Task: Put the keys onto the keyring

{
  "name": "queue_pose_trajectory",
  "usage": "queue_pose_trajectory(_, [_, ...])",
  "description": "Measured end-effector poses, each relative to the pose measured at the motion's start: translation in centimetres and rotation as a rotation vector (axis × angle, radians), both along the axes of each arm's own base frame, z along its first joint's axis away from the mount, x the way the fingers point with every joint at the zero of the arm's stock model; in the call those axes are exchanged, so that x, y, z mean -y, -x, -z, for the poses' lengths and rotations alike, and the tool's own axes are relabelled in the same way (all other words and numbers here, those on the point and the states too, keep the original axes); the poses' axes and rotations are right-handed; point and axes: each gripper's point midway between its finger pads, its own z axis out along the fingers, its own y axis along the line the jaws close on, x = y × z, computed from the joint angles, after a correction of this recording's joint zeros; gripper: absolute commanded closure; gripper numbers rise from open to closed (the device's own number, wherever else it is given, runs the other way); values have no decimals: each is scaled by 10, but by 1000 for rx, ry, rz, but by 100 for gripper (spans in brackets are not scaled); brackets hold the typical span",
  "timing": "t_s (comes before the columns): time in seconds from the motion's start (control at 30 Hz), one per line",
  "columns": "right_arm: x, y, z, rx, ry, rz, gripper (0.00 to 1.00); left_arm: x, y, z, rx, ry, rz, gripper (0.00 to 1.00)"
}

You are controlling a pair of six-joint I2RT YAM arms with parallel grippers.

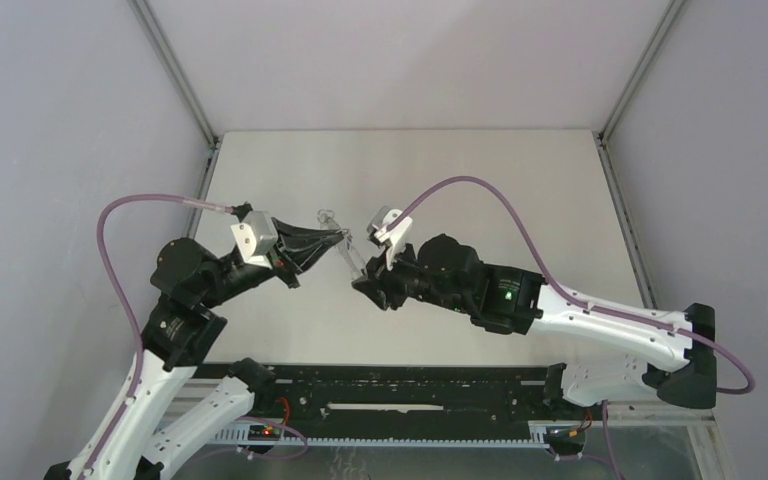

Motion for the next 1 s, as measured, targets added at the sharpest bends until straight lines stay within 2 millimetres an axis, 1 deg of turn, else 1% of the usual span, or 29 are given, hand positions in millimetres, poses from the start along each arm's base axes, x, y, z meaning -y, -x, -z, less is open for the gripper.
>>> queue_pose_trajectory(0.03, [0,-2,1,0,3,12,89,0,0,0,1,-1,-1,96])
queue_pose_trajectory(0.07, [0,-5,1,1,-2,30,97,-1,-1,0,5,-2,-5,80])
queue_pose_trajectory(0.1, [0,-5,-1,3,-9,34,100,-1,-1,1,3,-6,-8,64])
queue_pose_trajectory(0.13, [-1,-5,-2,-10,-20,36,100,-1,-1,2,6,-9,-5,46])
queue_pose_trajectory(0.17, [-1,-5,-3,-16,-24,43,100,-1,-1,1,19,-15,-6,30])
queue_pose_trajectory(0.2, [0,-6,-2,-25,-26,45,100,-1,0,1,32,-21,-4,23])
queue_pose_trajectory(0.23, [0,-6,-2,-42,-33,43,100,-2,0,1,40,-27,-5,18])
queue_pose_trajectory(0.4, [4,-6,-5,-145,-74,5,100,-7,0,8,118,-94,-23,5])
queue_pose_trajectory(0.5, [10,-3,-12,-214,-112,-32,100,-13,5,10,182,-139,-30,1])
queue_pose_trajectory(0.63, [19,-5,-24,-302,-168,-69,100,-22,15,9,282,-183,-39,0])
queue_pose_trajectory(0.77, [31,-11,-32,-400,-216,-91,100,-28,22,14,378,-250,-35,0])
queue_pose_trajectory(0.83, [36,-15,-35,-446,-234,-95,100,-29,26,19,423,-291,-15,0])
queue_pose_trajectory(1.0, [48,-21,-40,-574,-274,-104,100,-29,43,40,582,-425,88,0])
